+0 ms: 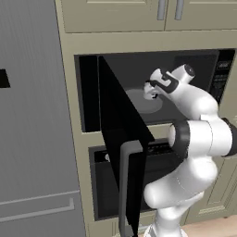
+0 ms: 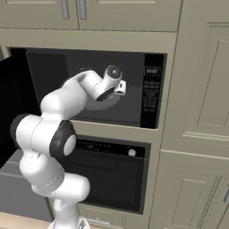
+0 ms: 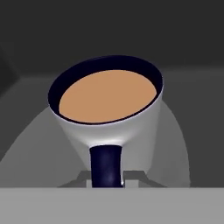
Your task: Pick the cup of tea, navigate to the dining table, and place it on the saucer.
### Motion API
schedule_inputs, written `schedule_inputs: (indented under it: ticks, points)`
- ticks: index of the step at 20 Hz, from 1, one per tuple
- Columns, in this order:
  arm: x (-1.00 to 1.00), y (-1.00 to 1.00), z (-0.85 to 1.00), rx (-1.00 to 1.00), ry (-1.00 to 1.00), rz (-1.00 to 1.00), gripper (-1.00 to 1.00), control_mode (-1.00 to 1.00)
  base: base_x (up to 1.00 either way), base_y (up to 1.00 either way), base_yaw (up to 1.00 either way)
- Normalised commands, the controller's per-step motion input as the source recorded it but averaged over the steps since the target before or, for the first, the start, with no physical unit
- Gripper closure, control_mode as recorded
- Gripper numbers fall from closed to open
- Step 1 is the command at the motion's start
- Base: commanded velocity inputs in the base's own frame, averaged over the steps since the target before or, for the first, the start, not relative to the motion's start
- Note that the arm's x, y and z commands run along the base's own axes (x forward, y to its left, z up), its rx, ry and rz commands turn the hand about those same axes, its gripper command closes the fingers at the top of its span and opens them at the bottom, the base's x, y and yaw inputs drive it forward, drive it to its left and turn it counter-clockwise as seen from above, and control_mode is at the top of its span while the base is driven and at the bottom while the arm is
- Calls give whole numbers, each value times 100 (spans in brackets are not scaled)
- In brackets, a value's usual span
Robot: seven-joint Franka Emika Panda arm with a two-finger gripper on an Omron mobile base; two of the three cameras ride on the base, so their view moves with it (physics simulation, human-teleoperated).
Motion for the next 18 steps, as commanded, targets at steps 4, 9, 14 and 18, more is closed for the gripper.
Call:
schedule_inputs:
  ticks: [4, 9, 14, 18]
  points:
    - [-100, -9, 21, 7, -5, 0, 100, -100, 0, 0, 0]
    - [-100, 3, 51, 4, 0, 0, 100, -100, 0, 0, 0]
    - [-100, 12, 36, 0, 0, 2, 100, -100, 0, 0, 0]
    - [-100, 4, 23, 0, 8, 2, 100, -100, 0, 0, 0]
